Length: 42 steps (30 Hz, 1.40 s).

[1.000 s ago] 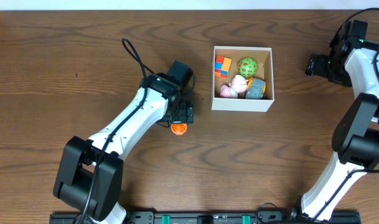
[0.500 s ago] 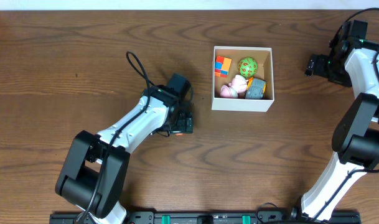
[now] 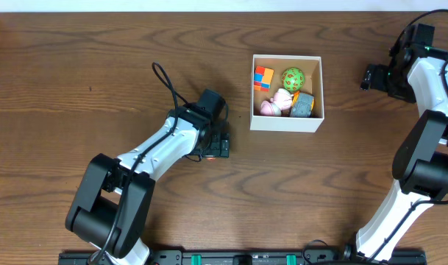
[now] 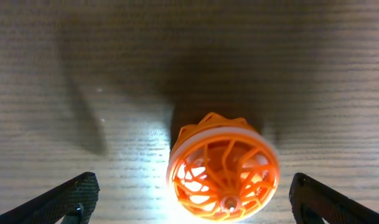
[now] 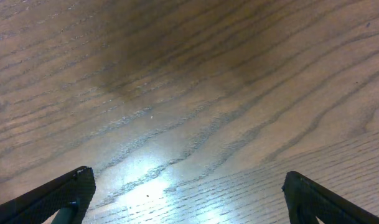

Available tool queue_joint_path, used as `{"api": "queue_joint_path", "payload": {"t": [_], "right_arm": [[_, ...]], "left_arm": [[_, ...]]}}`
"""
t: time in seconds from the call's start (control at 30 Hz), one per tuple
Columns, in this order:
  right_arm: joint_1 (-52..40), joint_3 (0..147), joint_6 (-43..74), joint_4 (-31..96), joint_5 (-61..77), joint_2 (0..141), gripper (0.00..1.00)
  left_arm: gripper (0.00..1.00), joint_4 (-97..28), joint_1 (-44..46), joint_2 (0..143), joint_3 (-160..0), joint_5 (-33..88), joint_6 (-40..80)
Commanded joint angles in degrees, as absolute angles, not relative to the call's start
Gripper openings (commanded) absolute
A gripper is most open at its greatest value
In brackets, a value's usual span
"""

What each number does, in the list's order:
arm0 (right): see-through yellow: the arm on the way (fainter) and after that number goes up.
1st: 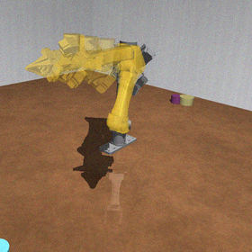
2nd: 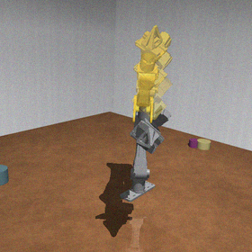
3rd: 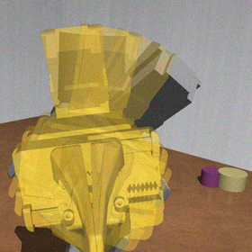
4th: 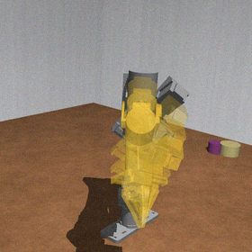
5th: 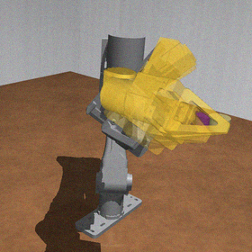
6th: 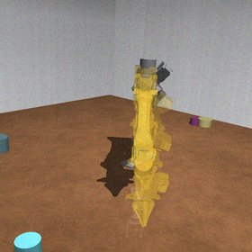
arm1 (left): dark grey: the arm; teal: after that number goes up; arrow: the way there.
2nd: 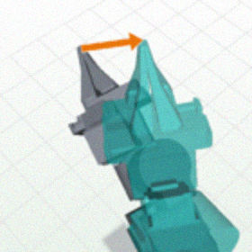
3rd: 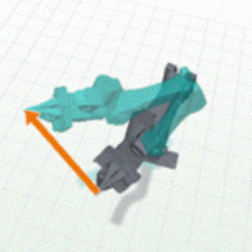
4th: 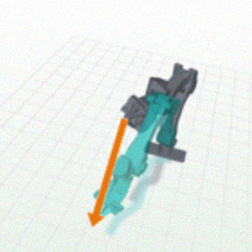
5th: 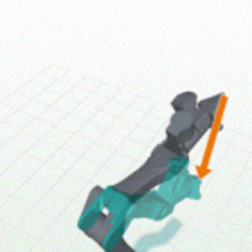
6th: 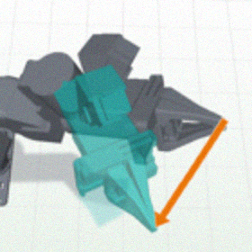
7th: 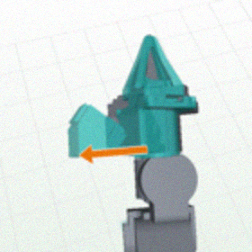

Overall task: Pack container
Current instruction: 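Lower the left gripper and close it on the orange lattice ball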

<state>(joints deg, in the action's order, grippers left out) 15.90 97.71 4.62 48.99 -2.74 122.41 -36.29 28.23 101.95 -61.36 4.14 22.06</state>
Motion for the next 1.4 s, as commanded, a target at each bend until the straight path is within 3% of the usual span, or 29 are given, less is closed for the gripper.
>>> {"api": "queue_joint_path", "payload": {"t": [0.0, 0.77, 1.13, 1.37], "right_arm": [[16.1, 97.4, 5.5, 49.0, -2.7, 122.5, 0.99], [16.1, 97.4, 5.5, 49.0, -2.8, 122.5, 0.99], [16.1, 97.4, 5.5, 49.0, -2.7, 122.5, 0.99], [16.1, 97.4, 5.5, 49.0, -2.8, 122.5, 0.99]], "left_arm": [[0.99, -35.1, 28.2, 102.8, -61.3, 3.9, 19.9], [1.0, -31.6, 28.2, 107.6, -61.3, 3.9, 18.7], [0.56, -32.6, 28.2, 107.6, -61.5, 3.9, 18.7], [0.54, -34.5, 28.2, 107.6, -63.2, 3.8, 18.7]]}}
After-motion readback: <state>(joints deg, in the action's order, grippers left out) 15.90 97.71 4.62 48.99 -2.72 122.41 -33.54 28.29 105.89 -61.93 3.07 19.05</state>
